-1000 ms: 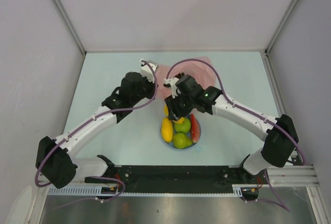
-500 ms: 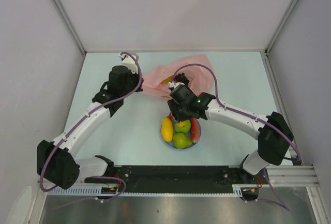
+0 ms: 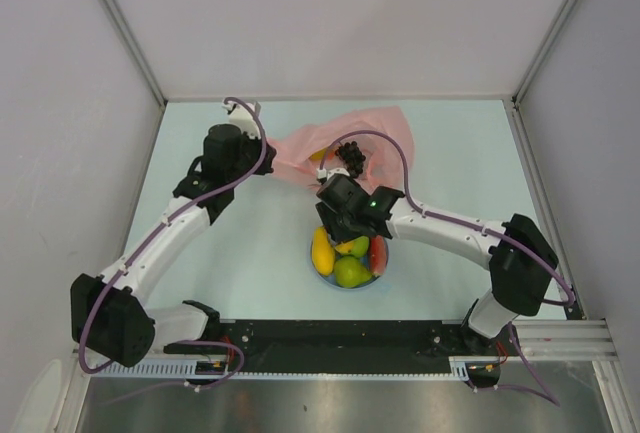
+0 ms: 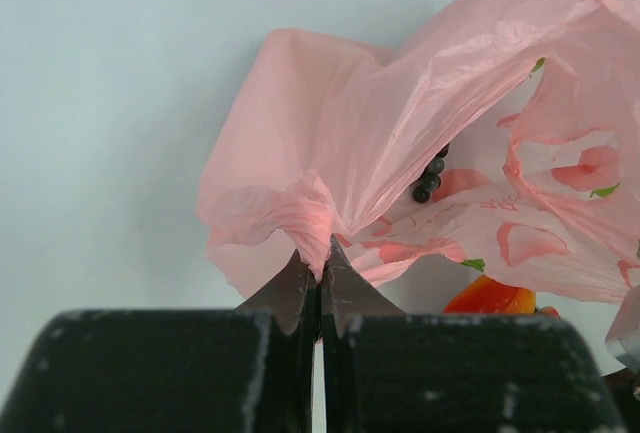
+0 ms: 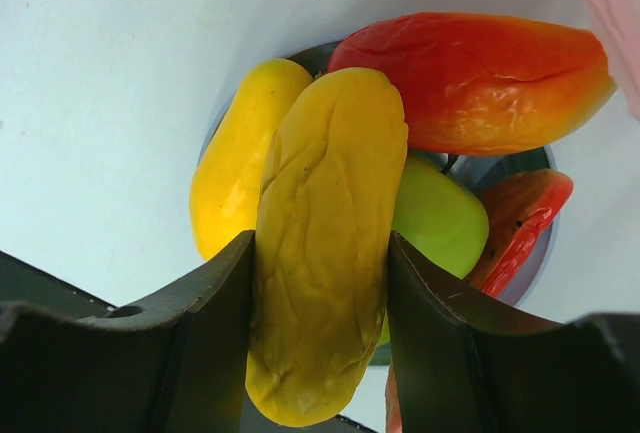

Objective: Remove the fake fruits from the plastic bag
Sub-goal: Place the fake fruit on the plate.

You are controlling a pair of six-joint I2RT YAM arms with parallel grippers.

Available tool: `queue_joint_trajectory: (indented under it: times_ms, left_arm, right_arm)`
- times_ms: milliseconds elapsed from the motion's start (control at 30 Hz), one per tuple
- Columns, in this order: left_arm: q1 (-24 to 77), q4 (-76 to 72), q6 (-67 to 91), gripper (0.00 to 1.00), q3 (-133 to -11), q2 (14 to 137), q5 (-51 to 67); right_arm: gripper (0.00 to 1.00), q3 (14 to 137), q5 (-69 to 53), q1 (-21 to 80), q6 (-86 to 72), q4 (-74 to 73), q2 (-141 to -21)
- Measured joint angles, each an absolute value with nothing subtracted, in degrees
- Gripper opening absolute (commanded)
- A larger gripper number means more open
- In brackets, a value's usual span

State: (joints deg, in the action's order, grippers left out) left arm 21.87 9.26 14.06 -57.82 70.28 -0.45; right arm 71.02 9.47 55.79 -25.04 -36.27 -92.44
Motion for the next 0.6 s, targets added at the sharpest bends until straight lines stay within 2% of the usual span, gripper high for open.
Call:
queue_joint_trajectory:
  times_ms: [33,333,600]
  left_arm:
    - [21.71,9.10,14.11,0.00,-57.82,70.24,-0.16]
    - [21.15,8.01,14.52,0.00,-57.06,69.60,0.82]
    - [20.23,7.97,14.57,0.00,-56.69,68.86,1.61]
  right_arm:
    - [0.18,71.02,9.63,55.90,-25.04,-36.27,-92.64]
    - [0.54,71.02,9.56,56.55,-24.84,-35.59,-94.11]
    - [0.62,71.02,9.34,57.23,-24.36,-35.53,-94.28]
